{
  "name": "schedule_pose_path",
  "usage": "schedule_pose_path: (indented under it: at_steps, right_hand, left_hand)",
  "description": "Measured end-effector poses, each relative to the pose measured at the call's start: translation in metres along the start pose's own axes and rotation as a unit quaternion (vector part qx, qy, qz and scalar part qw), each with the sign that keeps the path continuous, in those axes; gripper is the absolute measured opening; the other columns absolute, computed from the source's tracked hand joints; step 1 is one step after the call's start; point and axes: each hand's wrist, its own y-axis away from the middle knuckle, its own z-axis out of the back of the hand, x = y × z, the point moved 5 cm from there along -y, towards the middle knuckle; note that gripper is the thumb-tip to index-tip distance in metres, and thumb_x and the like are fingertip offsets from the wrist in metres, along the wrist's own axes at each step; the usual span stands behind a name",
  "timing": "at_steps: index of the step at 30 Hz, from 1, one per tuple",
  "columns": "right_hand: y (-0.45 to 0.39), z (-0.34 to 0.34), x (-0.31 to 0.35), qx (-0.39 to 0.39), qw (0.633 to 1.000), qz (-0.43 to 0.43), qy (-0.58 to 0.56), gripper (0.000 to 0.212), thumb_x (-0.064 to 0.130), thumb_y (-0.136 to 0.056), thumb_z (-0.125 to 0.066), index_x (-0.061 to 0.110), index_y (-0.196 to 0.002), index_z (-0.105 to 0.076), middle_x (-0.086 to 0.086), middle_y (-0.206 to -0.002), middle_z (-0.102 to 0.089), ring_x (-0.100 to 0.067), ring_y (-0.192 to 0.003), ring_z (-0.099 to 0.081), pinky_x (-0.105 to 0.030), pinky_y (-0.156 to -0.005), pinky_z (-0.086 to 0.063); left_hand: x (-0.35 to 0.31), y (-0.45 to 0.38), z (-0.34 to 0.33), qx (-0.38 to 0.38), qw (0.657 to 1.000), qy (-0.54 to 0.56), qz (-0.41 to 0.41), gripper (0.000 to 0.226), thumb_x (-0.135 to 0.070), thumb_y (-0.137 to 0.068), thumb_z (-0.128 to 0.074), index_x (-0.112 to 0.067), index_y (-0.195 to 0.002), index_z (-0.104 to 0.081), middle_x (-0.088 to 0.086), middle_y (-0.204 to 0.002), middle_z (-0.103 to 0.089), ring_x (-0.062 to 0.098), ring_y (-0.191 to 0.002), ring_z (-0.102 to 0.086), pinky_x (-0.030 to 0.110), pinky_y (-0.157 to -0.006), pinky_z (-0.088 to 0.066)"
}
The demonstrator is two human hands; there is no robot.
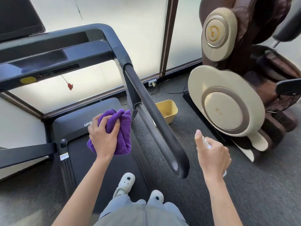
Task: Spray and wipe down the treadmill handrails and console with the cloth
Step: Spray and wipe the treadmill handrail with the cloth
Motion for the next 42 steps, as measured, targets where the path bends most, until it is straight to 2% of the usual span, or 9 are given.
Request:
schedule_pose_path:
  at_steps: [4, 11, 16, 19, 23, 26, 28, 34, 42]
  right_hand:
    - [0.005, 0.003, 0.001, 0.012, 1.000, 0.003, -0.021, 0.093, 0.086, -0.076, -0.021, 0.002, -0.060, -0.060, -0.012, -0.055, -0.060, -0.031, -0.062, -0.057, -0.036, -0.061, -0.033]
    - [0.054, -0.005, 0.024, 0.052, 0.995, 0.007, -0.090, 0.084, 0.082, -0.079, -0.029, 0.007, -0.056, -0.057, -0.011, -0.049, -0.056, -0.035, -0.058, -0.059, -0.040, -0.068, -0.049]
    - [0.085, -0.052, 0.050, 0.055, 0.994, -0.002, -0.095, 0.081, 0.079, -0.079, -0.030, 0.006, -0.056, -0.057, -0.009, -0.049, -0.057, -0.029, -0.054, -0.058, -0.035, -0.064, -0.048]
    - [0.094, -0.107, 0.056, 0.083, 0.990, -0.065, -0.091, 0.085, 0.082, -0.078, -0.029, 0.006, -0.055, -0.058, -0.007, -0.049, -0.059, -0.027, -0.055, -0.059, -0.036, -0.066, -0.049]
    - [0.095, -0.190, 0.041, 0.100, 0.932, -0.299, -0.181, 0.075, 0.072, -0.094, -0.043, 0.012, -0.051, -0.058, 0.003, -0.043, -0.057, -0.020, -0.048, -0.059, -0.039, -0.076, -0.054]
    - [0.100, -0.236, 0.043, 0.003, 0.792, -0.512, -0.332, 0.068, 0.064, -0.096, -0.053, 0.006, -0.060, -0.058, -0.005, -0.053, -0.058, -0.023, -0.048, -0.052, -0.036, -0.060, -0.051]
    - [0.093, -0.254, 0.053, -0.054, 0.738, -0.561, -0.372, 0.065, 0.063, -0.094, -0.055, 0.006, -0.062, -0.055, -0.007, -0.057, -0.056, -0.022, -0.048, -0.049, -0.033, -0.055, -0.046]
    - [0.064, -0.279, 0.059, -0.095, 0.691, -0.608, -0.380, 0.066, 0.065, -0.092, -0.054, 0.005, -0.064, -0.055, -0.007, -0.065, -0.059, -0.021, -0.050, -0.051, -0.035, -0.068, -0.050]
    - [0.043, -0.290, 0.057, -0.111, 0.716, -0.608, -0.324, 0.064, 0.068, -0.089, -0.050, 0.008, -0.072, -0.061, -0.003, -0.064, -0.062, -0.024, -0.053, -0.057, -0.036, -0.069, -0.051]
  left_hand:
    - [0.010, 0.008, 0.011, -0.016, 1.000, -0.011, 0.010, 0.022, -0.034, -0.090, -0.066, -0.020, -0.107, -0.070, 0.000, -0.125, -0.056, 0.029, -0.115, -0.046, 0.045, -0.099, -0.038]
    - [0.030, 0.007, 0.021, -0.003, 1.000, -0.010, 0.017, 0.051, -0.059, -0.081, -0.049, -0.020, -0.107, -0.070, 0.000, -0.124, -0.056, 0.029, -0.114, -0.047, 0.045, -0.098, -0.038]
    - [0.040, -0.024, 0.016, 0.040, 0.999, 0.006, -0.002, 0.046, -0.055, -0.082, -0.052, -0.021, -0.107, -0.070, -0.001, -0.124, -0.056, 0.028, -0.114, -0.046, 0.039, -0.097, -0.035]
    - [0.049, -0.049, 0.017, 0.069, 0.997, 0.008, -0.014, 0.042, -0.052, -0.084, -0.054, -0.021, -0.108, -0.070, -0.001, -0.125, -0.056, 0.025, -0.113, -0.046, 0.038, -0.097, -0.036]
    - [0.065, -0.077, 0.022, 0.103, 0.994, 0.033, -0.031, 0.044, -0.054, -0.083, -0.051, -0.021, -0.106, -0.070, -0.002, -0.122, -0.057, 0.016, -0.108, -0.044, 0.030, -0.096, -0.033]
    - [0.080, -0.093, 0.022, 0.137, 0.989, 0.029, -0.042, 0.044, -0.054, -0.083, -0.050, -0.022, -0.105, -0.070, -0.003, -0.122, -0.057, 0.015, -0.107, -0.043, 0.031, -0.096, -0.034]
    - [0.090, -0.102, 0.020, 0.157, 0.986, 0.025, -0.053, 0.043, -0.054, -0.083, -0.050, -0.023, -0.106, -0.070, -0.004, -0.122, -0.057, 0.017, -0.108, -0.044, 0.033, -0.097, -0.035]
    - [0.110, -0.129, 0.018, 0.182, 0.982, 0.027, -0.052, 0.042, -0.054, -0.083, -0.051, -0.024, -0.106, -0.070, -0.005, -0.122, -0.057, 0.019, -0.111, -0.046, 0.037, -0.097, -0.038]
    - [0.127, -0.148, 0.009, 0.195, 0.980, 0.029, -0.026, 0.044, -0.056, -0.082, -0.051, -0.024, -0.106, -0.070, -0.007, -0.123, -0.056, 0.018, -0.112, -0.046, 0.034, -0.097, -0.036]
